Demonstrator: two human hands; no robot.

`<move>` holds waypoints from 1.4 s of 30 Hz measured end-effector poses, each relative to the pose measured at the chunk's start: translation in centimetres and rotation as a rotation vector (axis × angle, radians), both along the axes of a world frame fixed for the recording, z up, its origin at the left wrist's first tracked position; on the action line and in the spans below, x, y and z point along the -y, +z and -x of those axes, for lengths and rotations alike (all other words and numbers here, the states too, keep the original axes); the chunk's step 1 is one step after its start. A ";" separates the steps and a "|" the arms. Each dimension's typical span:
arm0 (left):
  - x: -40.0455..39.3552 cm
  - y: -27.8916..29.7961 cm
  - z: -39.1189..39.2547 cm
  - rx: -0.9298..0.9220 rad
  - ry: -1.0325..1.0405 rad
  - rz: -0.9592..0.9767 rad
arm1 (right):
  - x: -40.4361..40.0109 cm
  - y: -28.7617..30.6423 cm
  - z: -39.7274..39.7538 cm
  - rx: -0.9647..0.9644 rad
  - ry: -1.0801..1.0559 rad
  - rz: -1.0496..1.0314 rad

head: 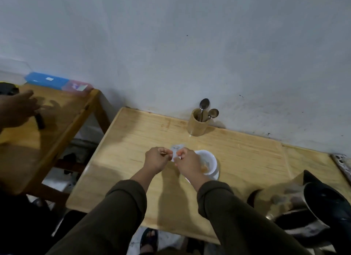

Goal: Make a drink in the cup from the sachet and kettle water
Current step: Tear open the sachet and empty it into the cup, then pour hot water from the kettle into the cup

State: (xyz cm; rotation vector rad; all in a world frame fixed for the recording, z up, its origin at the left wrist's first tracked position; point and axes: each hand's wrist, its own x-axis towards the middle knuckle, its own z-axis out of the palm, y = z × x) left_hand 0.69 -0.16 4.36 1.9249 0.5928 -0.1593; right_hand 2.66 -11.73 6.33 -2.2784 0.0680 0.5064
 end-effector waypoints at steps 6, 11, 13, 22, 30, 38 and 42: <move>-1.8 -3.2 1.6 -0.108 -0.212 -0.161 | -2.1 -2.4 1.3 -0.052 0.194 0.264; -1.8 -4.6 1.6 -0.149 -0.334 -0.205 | -2.6 -2.8 1.7 0.023 0.332 0.458; -1.7 -5.1 1.5 -0.169 -0.362 -0.249 | -2.7 -3.0 2.0 0.042 0.321 0.490; -0.3 -4.6 1.7 -0.141 -0.327 -0.290 | -1.2 -0.9 2.6 0.142 0.153 0.367; 6.6 -2.8 4.0 -0.071 0.027 -0.163 | 5.8 4.2 4.4 0.457 -0.013 0.212; 14.5 -3.2 6.6 -0.096 0.179 -0.115 | 19.1 8.2 8.6 0.801 -0.147 0.211; 16.1 -3.4 6.6 -0.151 -0.027 -0.220 | 24.2 8.4 11.2 0.875 -0.193 0.341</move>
